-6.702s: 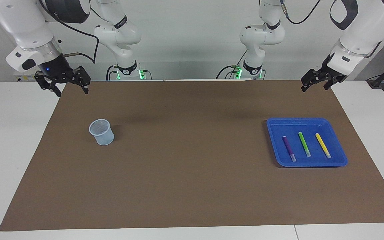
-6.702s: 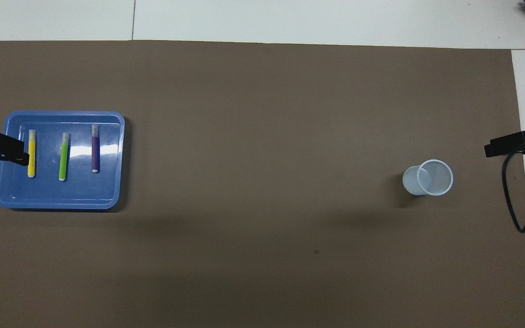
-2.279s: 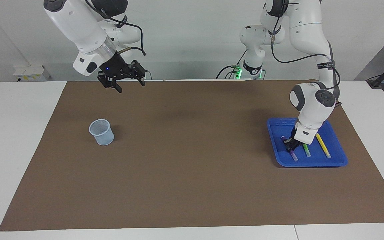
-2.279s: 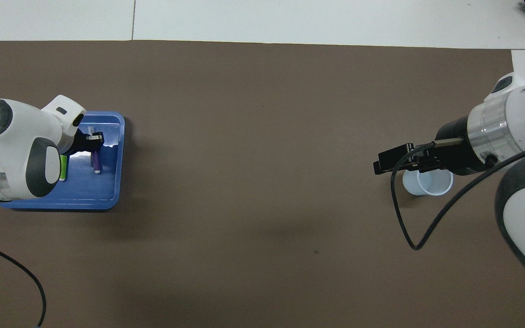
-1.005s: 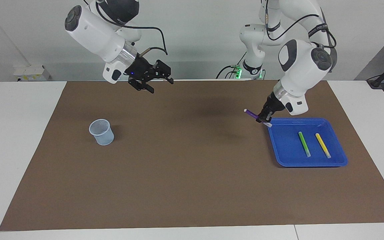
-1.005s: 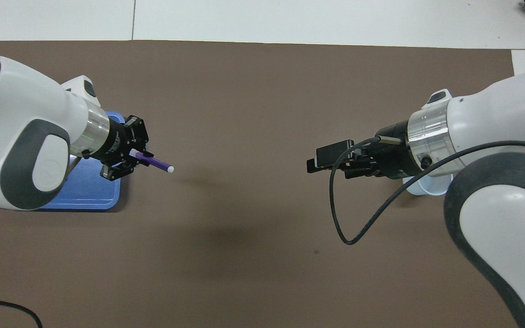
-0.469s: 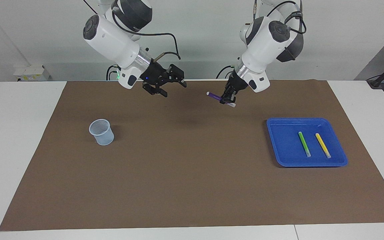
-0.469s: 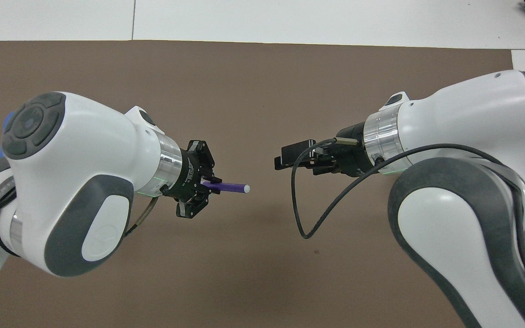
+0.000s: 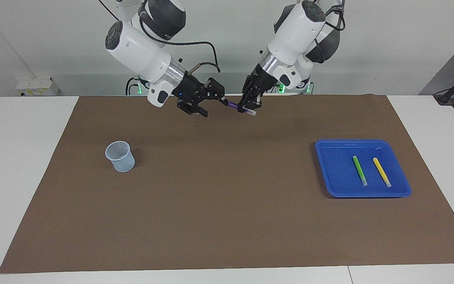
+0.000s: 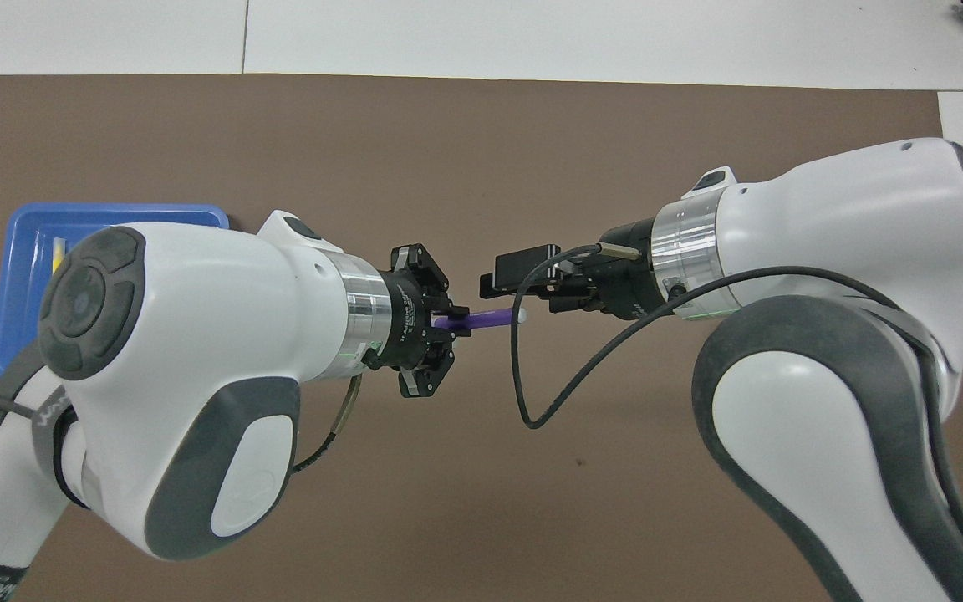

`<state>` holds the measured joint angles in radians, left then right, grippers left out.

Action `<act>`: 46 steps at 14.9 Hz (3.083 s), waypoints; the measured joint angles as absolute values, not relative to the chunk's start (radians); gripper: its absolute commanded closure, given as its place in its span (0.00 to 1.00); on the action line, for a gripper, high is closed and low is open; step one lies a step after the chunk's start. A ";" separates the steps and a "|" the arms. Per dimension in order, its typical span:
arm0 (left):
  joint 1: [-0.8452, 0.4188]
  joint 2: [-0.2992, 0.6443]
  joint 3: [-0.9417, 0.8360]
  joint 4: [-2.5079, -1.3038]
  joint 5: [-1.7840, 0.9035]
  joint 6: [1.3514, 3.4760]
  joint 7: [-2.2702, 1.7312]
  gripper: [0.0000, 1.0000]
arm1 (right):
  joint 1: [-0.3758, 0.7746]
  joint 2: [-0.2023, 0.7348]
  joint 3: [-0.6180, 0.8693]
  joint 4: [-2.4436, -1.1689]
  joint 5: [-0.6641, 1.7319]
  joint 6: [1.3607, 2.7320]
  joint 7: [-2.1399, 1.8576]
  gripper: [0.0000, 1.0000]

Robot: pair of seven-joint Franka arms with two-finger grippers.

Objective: Transfer and insert pens with both arms
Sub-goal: 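Grasp the purple pen with the right gripper and open the left gripper, then carry the purple pen into the cup while the left gripper returns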

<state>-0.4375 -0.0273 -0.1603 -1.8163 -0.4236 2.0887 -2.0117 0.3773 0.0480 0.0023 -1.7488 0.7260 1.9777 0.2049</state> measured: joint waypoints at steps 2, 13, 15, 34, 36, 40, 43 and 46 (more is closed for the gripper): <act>-0.439 -0.027 -0.160 -1.817 -0.424 2.105 -2.025 1.00 | 0.389 0.048 0.003 -1.749 0.726 1.984 0.212 0.16; -0.439 -0.023 -0.161 -1.826 -0.430 2.130 -2.049 1.00 | 0.389 0.049 0.003 -1.746 0.736 1.986 0.212 1.00; -0.440 -0.023 -0.161 -1.826 -0.430 2.131 -2.049 1.00 | 0.389 0.049 0.003 -1.746 0.736 1.987 0.212 1.00; -0.183 -0.026 -0.129 -1.823 -0.425 2.146 -2.039 0.00 | 0.353 0.044 -0.013 -1.742 0.462 1.879 0.212 1.00; -0.124 -0.027 -0.127 -1.822 -0.414 2.154 -2.024 0.00 | 0.333 0.035 -0.013 -1.741 0.357 1.842 0.204 1.00; -0.031 -0.028 -0.127 -1.818 -0.398 2.159 -1.904 0.00 | 0.284 0.020 -0.015 -1.741 0.179 1.781 0.131 1.00; 0.035 -0.033 -0.128 -1.827 -0.391 2.131 -1.826 0.00 | 0.224 0.012 -0.016 -1.742 0.066 1.729 0.057 1.00; 0.125 -0.047 -0.127 -1.851 -0.389 2.096 -1.592 0.00 | 0.160 0.006 -0.018 -1.763 -0.003 1.721 -0.029 1.00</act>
